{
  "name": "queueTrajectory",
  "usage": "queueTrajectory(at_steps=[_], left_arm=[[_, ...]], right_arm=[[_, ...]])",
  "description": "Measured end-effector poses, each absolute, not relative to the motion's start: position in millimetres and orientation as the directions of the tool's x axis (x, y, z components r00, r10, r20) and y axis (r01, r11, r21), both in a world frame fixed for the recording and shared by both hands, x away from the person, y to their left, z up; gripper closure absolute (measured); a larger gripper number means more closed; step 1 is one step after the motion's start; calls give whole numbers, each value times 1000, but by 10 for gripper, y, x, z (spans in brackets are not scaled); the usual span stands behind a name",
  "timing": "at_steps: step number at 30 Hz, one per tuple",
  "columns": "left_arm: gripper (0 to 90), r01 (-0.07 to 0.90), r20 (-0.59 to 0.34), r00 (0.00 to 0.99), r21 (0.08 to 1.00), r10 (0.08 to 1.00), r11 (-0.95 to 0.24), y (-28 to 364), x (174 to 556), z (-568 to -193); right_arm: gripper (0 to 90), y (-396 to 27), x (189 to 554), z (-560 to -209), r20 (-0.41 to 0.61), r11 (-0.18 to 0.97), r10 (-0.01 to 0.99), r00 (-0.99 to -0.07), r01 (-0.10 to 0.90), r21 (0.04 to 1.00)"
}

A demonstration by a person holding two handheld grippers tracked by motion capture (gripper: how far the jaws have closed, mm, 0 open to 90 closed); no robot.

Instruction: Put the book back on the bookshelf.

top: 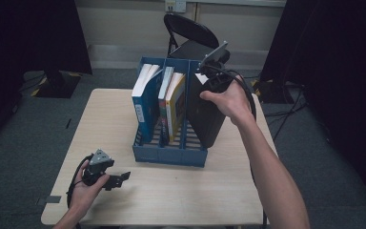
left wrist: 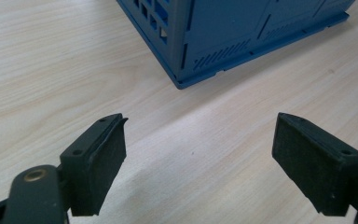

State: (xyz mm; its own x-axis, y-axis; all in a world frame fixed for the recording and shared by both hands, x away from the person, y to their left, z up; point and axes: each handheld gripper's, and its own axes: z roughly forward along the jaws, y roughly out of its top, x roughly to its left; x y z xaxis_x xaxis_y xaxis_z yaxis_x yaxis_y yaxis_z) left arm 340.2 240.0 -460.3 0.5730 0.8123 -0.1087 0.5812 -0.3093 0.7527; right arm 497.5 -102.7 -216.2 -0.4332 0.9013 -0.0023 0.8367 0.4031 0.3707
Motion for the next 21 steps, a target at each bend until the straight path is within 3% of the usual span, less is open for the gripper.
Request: queueTrajectory(at_steps=[21], left_arm=[[172, 568, -87, 590, 752, 803, -336, 2370, 3384, -4586]], right_arm=[[538, -872, 5379, -2269, 26, 247, 964, -266, 924, 293]])
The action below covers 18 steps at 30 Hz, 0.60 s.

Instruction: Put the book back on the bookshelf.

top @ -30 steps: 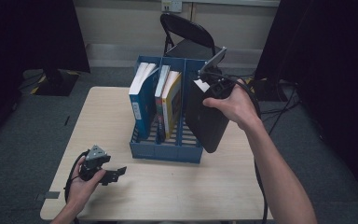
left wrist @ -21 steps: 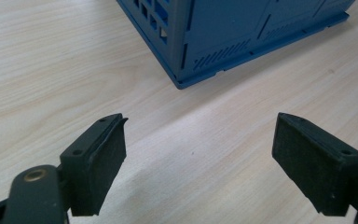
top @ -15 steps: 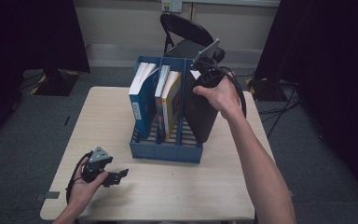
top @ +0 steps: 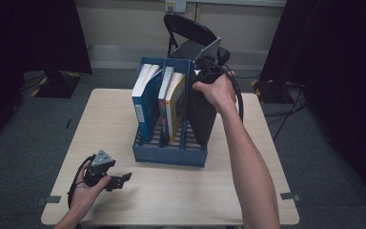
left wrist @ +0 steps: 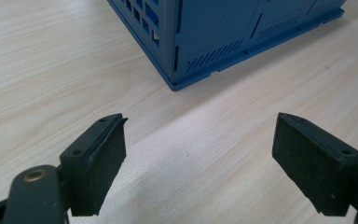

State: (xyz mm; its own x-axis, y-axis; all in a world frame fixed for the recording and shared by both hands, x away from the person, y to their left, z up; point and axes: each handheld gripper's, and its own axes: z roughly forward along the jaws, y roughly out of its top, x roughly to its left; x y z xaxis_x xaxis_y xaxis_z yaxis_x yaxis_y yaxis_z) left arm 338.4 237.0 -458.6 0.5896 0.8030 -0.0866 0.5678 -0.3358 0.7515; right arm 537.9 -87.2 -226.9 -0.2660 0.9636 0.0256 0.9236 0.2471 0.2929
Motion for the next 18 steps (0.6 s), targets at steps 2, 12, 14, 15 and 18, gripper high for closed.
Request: queueTrajectory(at_steps=[2, 12, 14, 15, 18], left_arm=[[172, 567, -86, 590, 752, 803, -337, 2370, 3381, -4587], [172, 561, -79, 596, 753, 799, -344, 2368, 3379, -4585], [172, 562, -82, 595, 754, 800, -340, 2362, 3385, -4592], [172, 563, -83, 595, 753, 800, -341, 2359, 3388, -4595], [172, 563, -77, 595, 751, 800, -346, 2358, 3395, -4600]], right_arm=[[537, -817, 5402, -2270, 3, 244, 967, -256, 926, 287], [537, -708, 5533, -2482, -13, 212, 976, -218, 933, 289], [538, -719, 5553, -2556, -4, 199, 978, -207, 937, 286], [537, -718, 5562, -2599, -1, 198, 979, -206, 938, 283], [537, -709, 5591, -2723, -2, 193, 980, -201, 943, 271]])
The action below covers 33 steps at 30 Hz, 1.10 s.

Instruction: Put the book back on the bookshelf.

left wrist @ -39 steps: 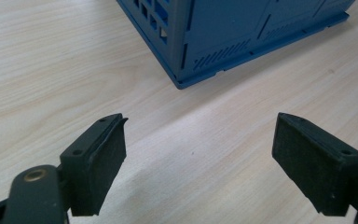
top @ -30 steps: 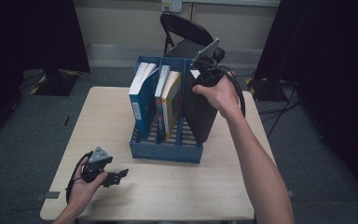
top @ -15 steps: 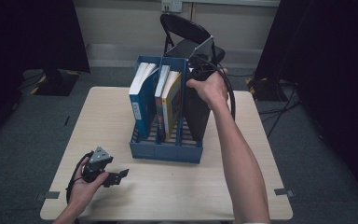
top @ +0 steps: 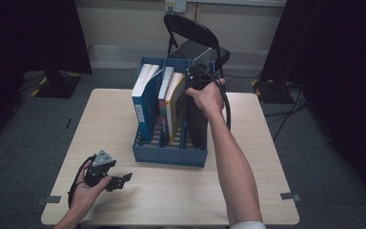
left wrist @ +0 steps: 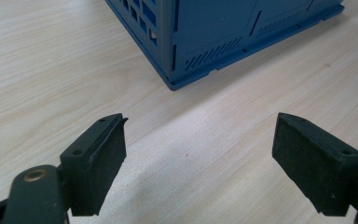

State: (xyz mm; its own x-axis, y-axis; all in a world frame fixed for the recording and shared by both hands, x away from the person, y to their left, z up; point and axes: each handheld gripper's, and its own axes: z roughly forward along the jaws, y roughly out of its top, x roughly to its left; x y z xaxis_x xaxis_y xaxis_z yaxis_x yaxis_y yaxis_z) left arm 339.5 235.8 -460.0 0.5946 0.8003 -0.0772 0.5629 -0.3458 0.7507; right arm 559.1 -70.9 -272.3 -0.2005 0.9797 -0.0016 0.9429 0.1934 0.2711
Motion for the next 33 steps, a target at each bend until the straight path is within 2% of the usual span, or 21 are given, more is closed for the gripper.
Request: queueTrajectory(at_steps=[6, 17, 22, 33], left_arm=[[172, 561, -75, 597, 751, 799, -349, 2355, 3396, -4602], [171, 559, -73, 601, 750, 796, -353, 2347, 3391, -4600], [172, 557, -68, 604, 749, 794, -360, 2336, 3393, -4603], [172, 559, -68, 601, 749, 797, -357, 2350, 3383, -4594]], right_arm=[[537, -699, 5631, -2886, 9, 153, 987, -162, 946, 287], [532, -671, 5625, -3058, -1, 146, 988, -153, 942, 303], [518, -656, 5598, -3050, -19, 180, 983, -184, 932, 314], [454, -754, 5432, -3063, 18, 245, 963, -268, 906, 345]])
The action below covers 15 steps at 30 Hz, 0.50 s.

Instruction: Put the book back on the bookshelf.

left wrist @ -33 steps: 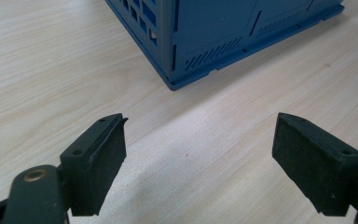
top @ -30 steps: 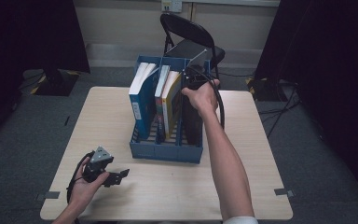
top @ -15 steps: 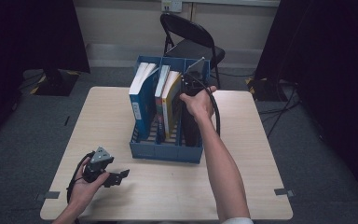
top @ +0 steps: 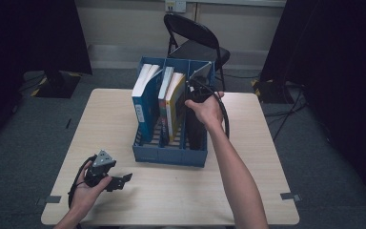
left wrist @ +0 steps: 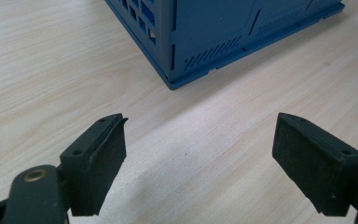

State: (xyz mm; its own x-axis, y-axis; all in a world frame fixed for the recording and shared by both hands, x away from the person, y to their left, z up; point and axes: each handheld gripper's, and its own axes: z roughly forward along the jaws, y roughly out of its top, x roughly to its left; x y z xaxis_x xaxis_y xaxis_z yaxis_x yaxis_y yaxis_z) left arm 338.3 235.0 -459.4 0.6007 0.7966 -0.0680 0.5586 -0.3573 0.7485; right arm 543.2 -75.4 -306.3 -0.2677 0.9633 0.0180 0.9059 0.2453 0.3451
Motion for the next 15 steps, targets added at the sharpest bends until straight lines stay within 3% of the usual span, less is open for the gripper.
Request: queueTrajectory(at_steps=[15], left_arm=[[172, 559, -66, 599, 748, 798, -358, 2339, 3375, -4590]], right_arm=[[407, -865, 5126, -3116, 49, 275, 945, -324, 863, 423]])
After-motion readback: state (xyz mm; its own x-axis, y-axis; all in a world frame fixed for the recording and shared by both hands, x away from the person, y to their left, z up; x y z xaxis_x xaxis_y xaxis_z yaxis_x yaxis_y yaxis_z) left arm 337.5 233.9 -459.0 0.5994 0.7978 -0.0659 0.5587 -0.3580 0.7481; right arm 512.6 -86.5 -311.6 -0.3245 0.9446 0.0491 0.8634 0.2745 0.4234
